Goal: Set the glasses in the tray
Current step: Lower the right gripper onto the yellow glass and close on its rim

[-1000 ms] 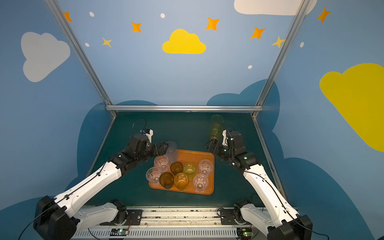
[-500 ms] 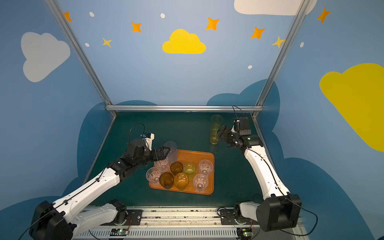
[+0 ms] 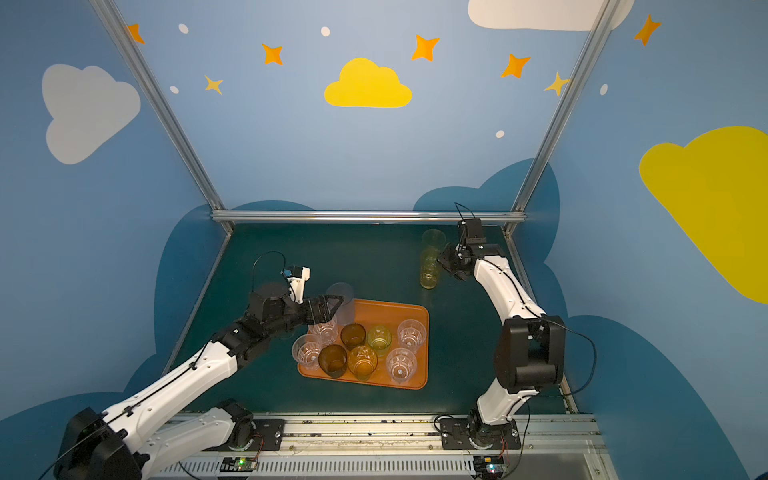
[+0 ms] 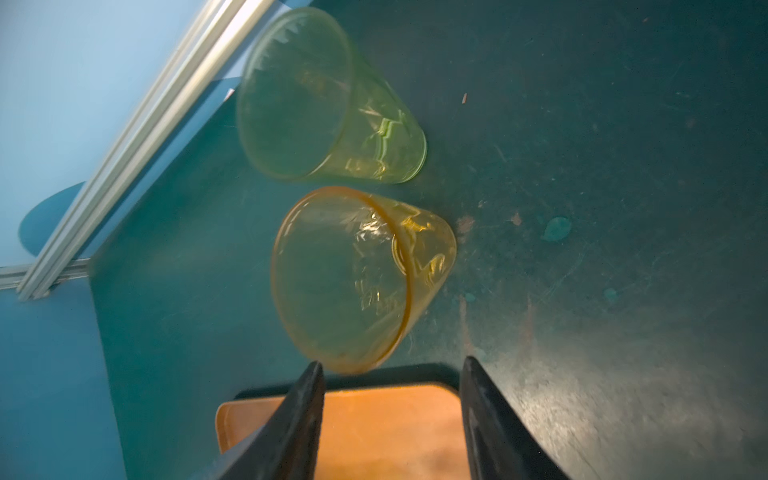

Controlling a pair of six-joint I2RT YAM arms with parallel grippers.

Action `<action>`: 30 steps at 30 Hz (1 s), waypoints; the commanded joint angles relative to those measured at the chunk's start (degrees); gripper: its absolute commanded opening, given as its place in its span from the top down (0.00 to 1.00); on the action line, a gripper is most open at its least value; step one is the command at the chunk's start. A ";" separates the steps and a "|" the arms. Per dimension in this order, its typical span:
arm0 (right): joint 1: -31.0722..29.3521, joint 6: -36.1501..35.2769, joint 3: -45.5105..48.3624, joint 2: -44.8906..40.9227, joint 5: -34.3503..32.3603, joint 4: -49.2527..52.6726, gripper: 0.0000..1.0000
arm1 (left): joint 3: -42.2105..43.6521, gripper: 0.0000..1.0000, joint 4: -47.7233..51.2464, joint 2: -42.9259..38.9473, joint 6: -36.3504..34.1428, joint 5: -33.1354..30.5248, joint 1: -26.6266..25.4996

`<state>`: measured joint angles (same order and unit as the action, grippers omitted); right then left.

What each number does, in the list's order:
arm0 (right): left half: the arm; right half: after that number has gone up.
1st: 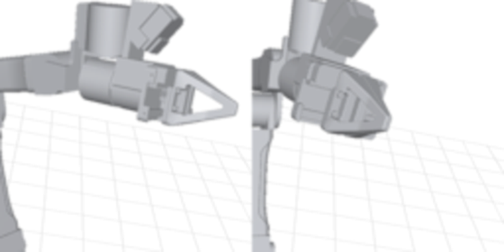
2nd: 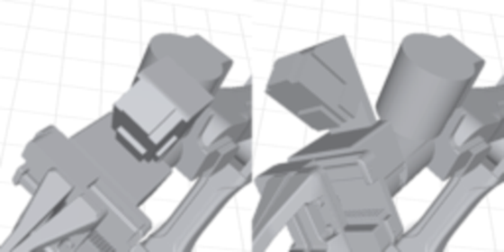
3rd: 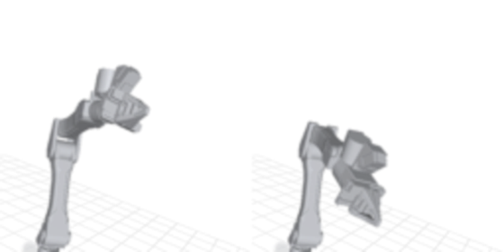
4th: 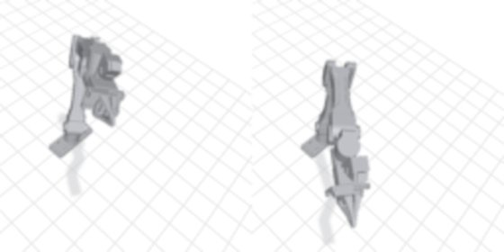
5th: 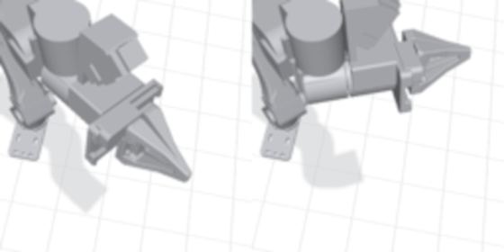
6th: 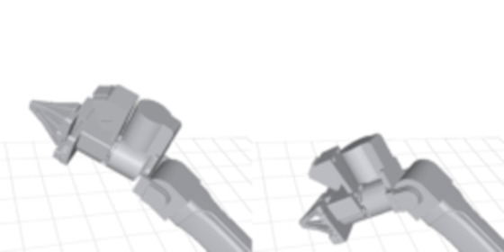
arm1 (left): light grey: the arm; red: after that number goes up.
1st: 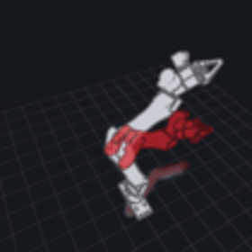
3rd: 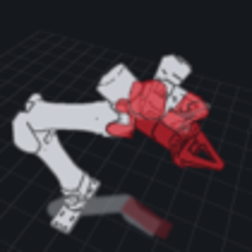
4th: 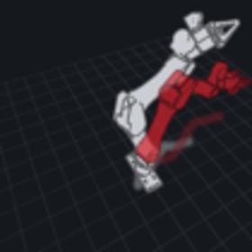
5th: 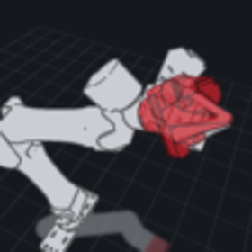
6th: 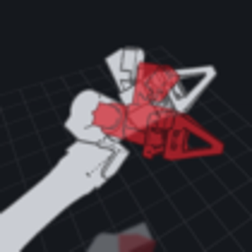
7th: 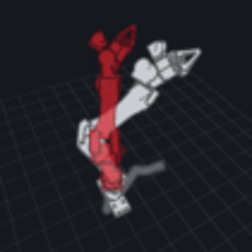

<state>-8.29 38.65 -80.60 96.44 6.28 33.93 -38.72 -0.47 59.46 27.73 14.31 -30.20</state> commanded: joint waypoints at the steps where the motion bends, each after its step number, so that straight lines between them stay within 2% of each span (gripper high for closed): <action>1: 0.21 -0.08 -2.47 1.90 -1.27 0.72 0.52 | 0.44 0.00 -1.64 -0.49 -0.83 1.20 -0.26; 14: 0.03 0.28 -1.94 3.96 -1.19 0.91 0.75 | 0.33 0.00 -1.47 -0.10 -0.66 1.23 -0.38; 30: -0.32 -0.43 -0.57 4.28 1.35 -0.44 0.81 | -0.02 0.00 -0.85 0.51 -0.66 1.07 -0.44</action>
<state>-8.34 38.72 -81.73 100.18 7.05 33.45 -38.72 -1.04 60.01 27.70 15.16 -30.46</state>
